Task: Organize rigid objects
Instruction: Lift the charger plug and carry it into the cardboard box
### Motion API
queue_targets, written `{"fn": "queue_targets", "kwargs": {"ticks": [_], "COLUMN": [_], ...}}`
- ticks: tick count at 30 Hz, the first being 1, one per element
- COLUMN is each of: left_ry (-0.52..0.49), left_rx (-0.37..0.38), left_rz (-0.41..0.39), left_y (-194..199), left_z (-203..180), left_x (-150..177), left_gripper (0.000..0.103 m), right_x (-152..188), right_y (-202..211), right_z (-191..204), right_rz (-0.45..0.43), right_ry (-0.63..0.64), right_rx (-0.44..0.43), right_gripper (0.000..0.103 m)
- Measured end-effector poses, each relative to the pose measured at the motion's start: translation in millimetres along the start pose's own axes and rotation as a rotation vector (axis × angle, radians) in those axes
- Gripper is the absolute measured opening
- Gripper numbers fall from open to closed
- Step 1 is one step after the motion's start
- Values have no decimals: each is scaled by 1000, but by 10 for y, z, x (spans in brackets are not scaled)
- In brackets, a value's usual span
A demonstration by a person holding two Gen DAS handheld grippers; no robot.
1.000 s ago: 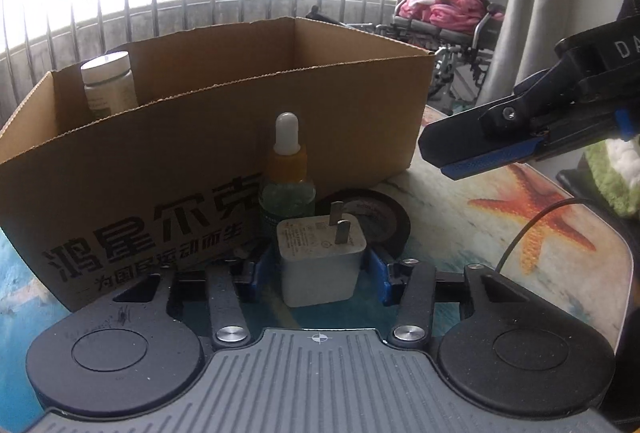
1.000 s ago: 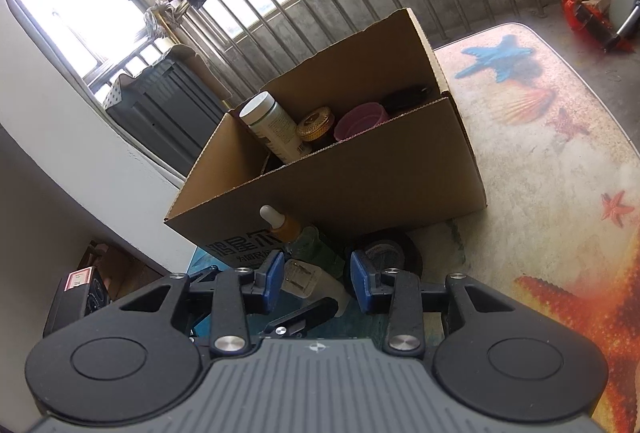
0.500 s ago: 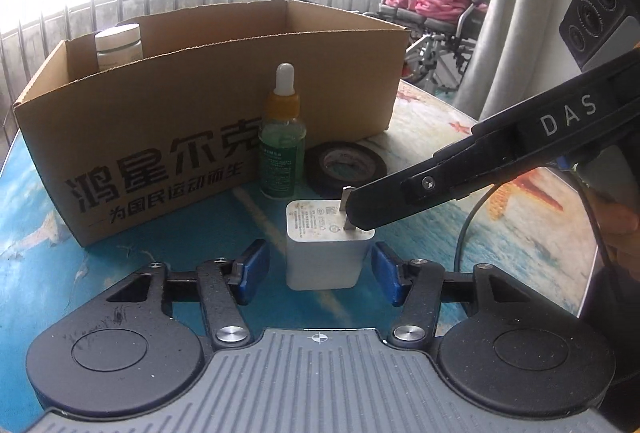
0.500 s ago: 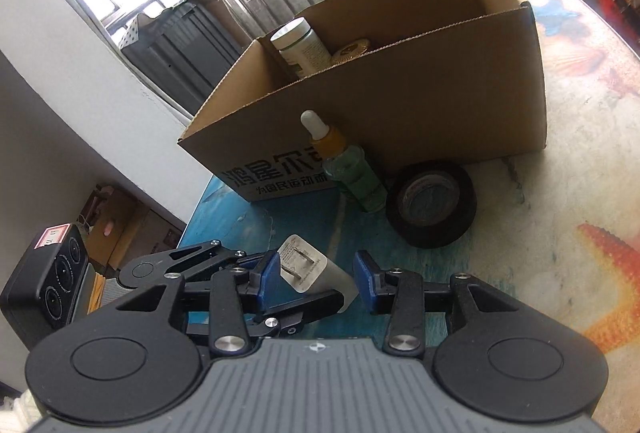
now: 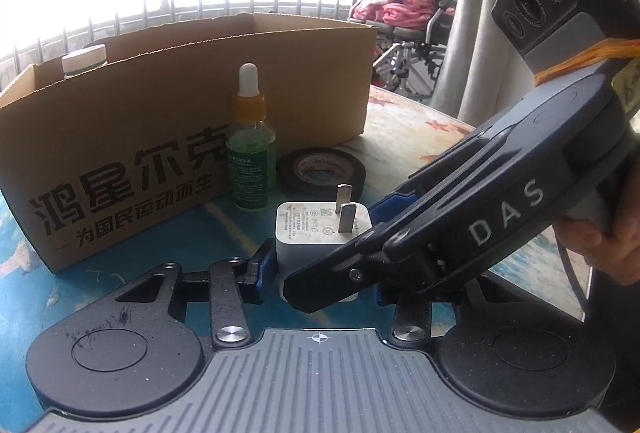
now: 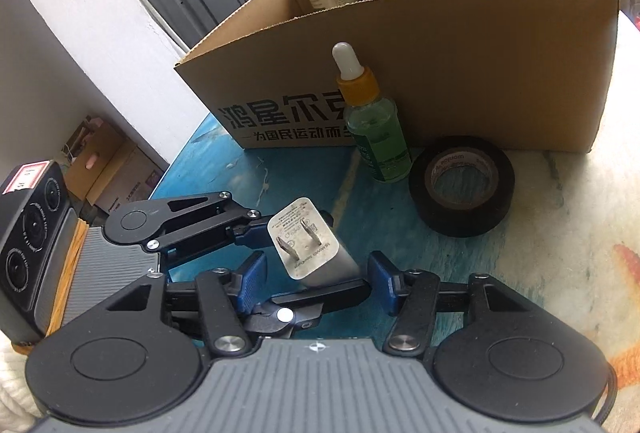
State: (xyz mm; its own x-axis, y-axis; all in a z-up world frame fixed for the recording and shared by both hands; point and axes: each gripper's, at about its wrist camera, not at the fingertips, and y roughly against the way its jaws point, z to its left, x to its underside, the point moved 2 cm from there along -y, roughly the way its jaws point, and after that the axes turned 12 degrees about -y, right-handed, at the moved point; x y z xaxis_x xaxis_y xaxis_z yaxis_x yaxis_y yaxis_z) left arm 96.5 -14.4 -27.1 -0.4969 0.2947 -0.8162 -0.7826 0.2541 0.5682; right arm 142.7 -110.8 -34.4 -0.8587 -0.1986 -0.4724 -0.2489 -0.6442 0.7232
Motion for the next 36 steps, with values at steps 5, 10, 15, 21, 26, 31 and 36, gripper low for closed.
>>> {"fn": "queue_targets", "kwargs": {"ticks": [5, 10, 15, 21, 26, 31, 36], "left_ry": [3, -12, -73, -141, -217, -295, -286], "left_rx": [11, 12, 23, 50, 122, 207, 236], "left_rz": [18, -71, -163, -158, 21, 144, 239], "left_y": [39, 321, 520, 98, -739, -1369, -1738], "left_z": [-16, -29, 85, 560, 883, 1047, 1208], "left_x": [-45, -294, -855, -1686, -2035, -2038, -1928], "left_gripper": [43, 43, 43, 43, 42, 42, 42], "right_x": [55, 1, -270, -1102, -1909, -2362, -2486], "right_y": [31, 329, 835, 1178, 935, 504, 258], "right_z": [-7, 61, 280, 308, -23, -406, -681], "right_rz": [-24, -88, -194, -296, -267, -171, -128], "right_ry": [19, 9, 83, 133, 120, 44, -34], "right_rx": [-17, -56, -81, -29, 113, 170, 181], "right_gripper": [50, 39, 38, 38, 40, 36, 36]}}
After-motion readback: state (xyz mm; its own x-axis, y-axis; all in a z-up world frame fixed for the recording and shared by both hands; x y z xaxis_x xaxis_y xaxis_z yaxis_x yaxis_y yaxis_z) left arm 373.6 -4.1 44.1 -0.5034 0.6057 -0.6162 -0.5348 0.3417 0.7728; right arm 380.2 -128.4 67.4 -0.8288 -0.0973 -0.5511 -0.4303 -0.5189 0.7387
